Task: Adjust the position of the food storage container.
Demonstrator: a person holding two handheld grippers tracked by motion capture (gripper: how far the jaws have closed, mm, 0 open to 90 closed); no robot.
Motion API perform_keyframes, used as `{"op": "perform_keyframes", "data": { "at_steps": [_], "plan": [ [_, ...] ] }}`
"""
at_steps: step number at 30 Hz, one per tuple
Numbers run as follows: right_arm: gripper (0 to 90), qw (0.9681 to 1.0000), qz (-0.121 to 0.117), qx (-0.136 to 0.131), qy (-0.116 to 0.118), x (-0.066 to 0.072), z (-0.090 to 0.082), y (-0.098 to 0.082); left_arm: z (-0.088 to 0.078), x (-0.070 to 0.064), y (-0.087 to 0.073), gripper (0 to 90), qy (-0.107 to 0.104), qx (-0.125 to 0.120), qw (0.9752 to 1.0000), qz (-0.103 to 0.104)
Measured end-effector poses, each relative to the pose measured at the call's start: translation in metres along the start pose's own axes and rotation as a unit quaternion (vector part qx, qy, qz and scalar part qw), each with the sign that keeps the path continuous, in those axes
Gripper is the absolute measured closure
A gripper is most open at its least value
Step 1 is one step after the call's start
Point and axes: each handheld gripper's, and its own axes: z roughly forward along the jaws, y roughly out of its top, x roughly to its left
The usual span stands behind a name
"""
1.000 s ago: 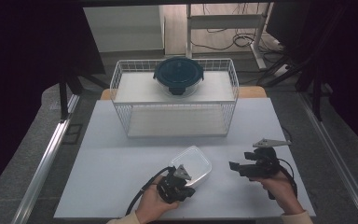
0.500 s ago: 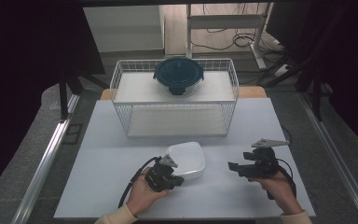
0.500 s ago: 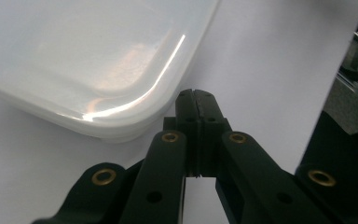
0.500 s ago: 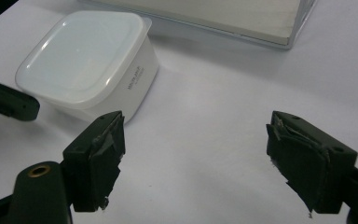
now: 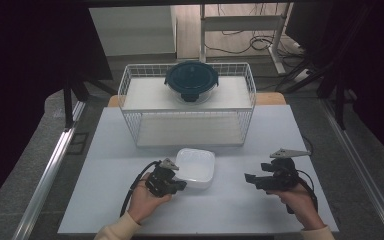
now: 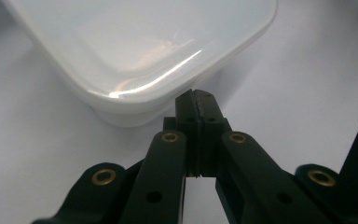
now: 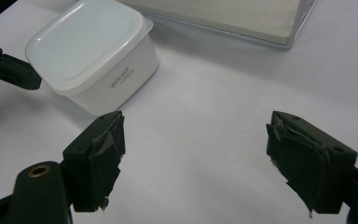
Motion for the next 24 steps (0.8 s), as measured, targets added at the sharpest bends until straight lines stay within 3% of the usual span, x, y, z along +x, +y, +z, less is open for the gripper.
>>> {"op": "perform_keyframes", "data": {
  "at_steps": [6, 10, 16, 19, 22, 24],
  "plan": [
    [19.3, 1.0, -0.001, -0.002, 0.001, 0.001, 0.0, 0.0, -0.003, 0.006, 0.0, 90.0, 0.004, -0.004, 0.9999, -0.008],
    [19.1, 1.0, -0.004, 0.001, 0.005, 0.002, 0.001, 0.001, -0.007, 0.003, -0.001, 90.0, 0.004, -0.009, 0.9999, -0.003],
    [18.9, 0.9999, -0.009, -0.009, 0.006, 0.004, 0.0, 0.002, -0.033, -0.001, -0.002, 89.5, 0.008, -0.046, 0.9989, 0.002],
    [20.5, 0.9998, -0.015, -0.01, 0.01, 0.005, 0.0, 0.002, -0.049, 0.004, -0.004, 74.0, 0.025, -0.08, 0.9963, -0.02],
    [22.1, 0.9996, -0.023, -0.009, 0.014, 0.008, 0.001, 0.004, -0.058, 0.013, -0.005, 50.7, 0.037, -0.072, 0.9961, -0.035],
    [24.2, 0.9993, -0.031, -0.008, 0.016, 0.011, 0.004, 0.006, -0.062, 0.019, -0.008, 39.1, 0.05, -0.081, 0.9943, -0.049]
  ]
}}
